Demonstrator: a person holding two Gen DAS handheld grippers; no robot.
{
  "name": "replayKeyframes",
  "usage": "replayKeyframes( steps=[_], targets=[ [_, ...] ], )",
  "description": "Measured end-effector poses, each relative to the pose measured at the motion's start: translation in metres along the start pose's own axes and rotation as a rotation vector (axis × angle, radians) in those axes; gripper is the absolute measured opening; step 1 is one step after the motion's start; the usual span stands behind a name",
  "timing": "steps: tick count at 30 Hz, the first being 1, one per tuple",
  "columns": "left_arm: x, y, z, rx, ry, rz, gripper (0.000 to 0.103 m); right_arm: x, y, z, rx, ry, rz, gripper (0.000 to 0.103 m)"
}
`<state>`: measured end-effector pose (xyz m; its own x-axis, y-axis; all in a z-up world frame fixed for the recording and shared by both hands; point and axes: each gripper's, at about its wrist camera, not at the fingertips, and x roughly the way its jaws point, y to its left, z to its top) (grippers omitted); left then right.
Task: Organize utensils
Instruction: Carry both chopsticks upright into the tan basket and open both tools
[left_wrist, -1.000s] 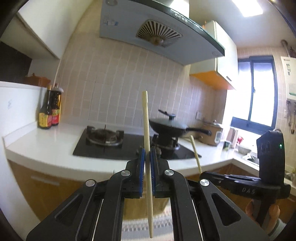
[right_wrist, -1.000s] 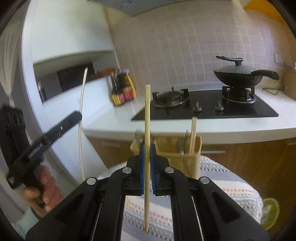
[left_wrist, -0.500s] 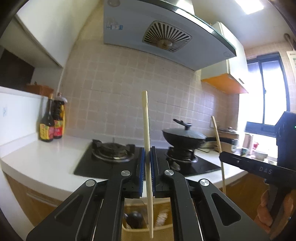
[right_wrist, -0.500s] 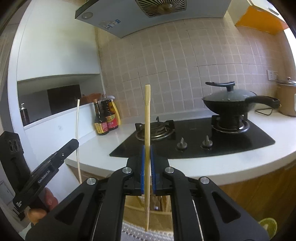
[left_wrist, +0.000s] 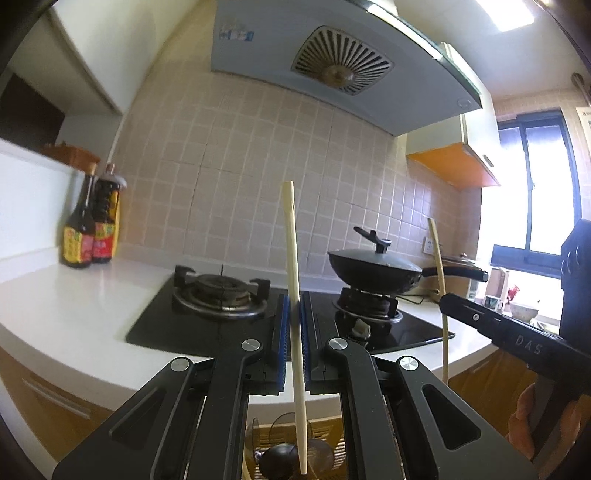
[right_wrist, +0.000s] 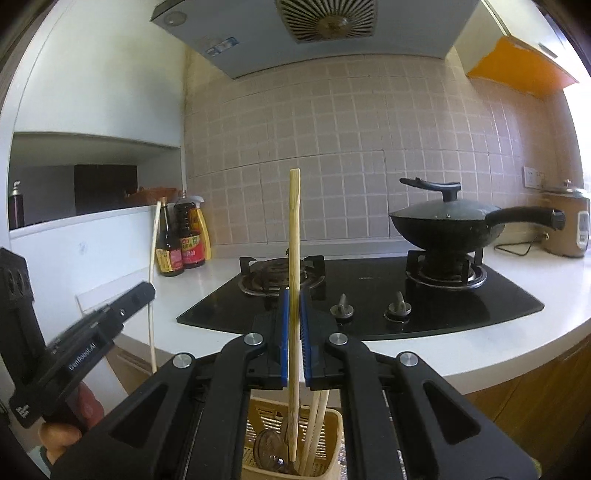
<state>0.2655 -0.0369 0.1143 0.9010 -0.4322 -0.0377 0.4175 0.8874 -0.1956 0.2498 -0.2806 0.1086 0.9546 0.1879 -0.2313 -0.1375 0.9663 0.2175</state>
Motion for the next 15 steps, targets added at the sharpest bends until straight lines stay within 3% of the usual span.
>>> replayKeyframes(
  steps=[15],
  targets=[
    [0.004,-0.002,-0.026,0.057,0.008,0.037,0.005,0.016,-0.012,-0.021,0.003,0.007,0.01,0.004]
  ],
)
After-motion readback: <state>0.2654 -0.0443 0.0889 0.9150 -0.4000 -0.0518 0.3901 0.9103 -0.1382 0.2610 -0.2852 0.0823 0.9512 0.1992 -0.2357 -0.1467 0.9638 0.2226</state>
